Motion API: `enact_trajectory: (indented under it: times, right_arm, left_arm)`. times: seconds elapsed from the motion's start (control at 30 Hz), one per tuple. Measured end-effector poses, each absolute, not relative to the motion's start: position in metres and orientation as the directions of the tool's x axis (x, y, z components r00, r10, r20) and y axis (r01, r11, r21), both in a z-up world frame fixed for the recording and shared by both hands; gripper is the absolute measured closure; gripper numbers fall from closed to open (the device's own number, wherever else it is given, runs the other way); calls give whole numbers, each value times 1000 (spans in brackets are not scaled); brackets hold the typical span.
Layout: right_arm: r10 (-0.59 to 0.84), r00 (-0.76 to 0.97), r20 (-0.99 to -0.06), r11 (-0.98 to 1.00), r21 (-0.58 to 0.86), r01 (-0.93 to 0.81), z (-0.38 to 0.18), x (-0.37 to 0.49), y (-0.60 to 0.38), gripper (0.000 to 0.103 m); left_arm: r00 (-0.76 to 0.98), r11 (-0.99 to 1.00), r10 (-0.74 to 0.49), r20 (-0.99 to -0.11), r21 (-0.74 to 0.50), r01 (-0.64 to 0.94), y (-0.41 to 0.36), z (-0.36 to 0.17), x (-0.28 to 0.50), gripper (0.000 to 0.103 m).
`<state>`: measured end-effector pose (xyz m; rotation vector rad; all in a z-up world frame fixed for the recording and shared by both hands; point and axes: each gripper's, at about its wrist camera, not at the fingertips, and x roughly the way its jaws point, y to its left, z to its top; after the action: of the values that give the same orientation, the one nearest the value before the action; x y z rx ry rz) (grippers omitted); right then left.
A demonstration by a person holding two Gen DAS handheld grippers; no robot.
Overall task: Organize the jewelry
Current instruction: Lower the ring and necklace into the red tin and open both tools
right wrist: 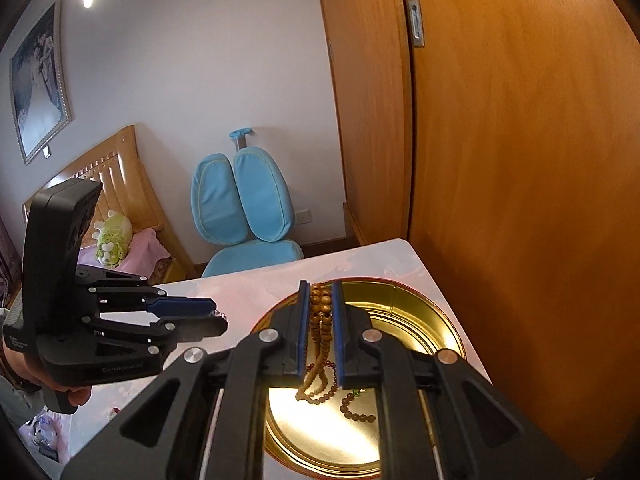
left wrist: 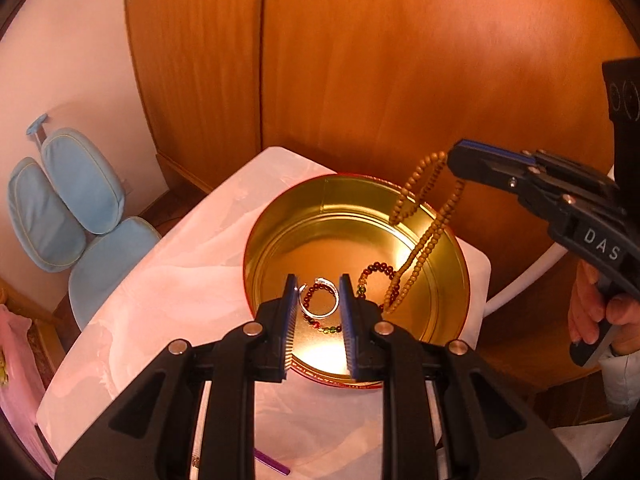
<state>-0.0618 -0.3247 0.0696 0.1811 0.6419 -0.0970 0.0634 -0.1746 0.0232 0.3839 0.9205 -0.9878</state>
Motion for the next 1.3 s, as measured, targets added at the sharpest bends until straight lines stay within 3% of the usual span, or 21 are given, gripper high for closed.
enact_trajectory:
  times: [0.23,0.43,0.7,1.3]
  right_arm:
    - [-10,667,-745,978,133,163,27,-34,-343,91]
    - [66,415,-907,974,150,172,-42,-23,-351,91]
    - [90,380,-921,963,178,204,-68,-38,-356,91]
    - [109,381,-918,966,188,176,-77,-31,-342,91]
  left_arm:
    - [127,480,-406,-905,-93,872,-235,-17,82,82]
    - [31,428,-176,-984,-48,903,-264,-79,86,82]
    - [46,369,-106,-993,4,930,-276,-111,79,82]
    - [83,331,-76,-994,53,942,-291,-117,73,82]
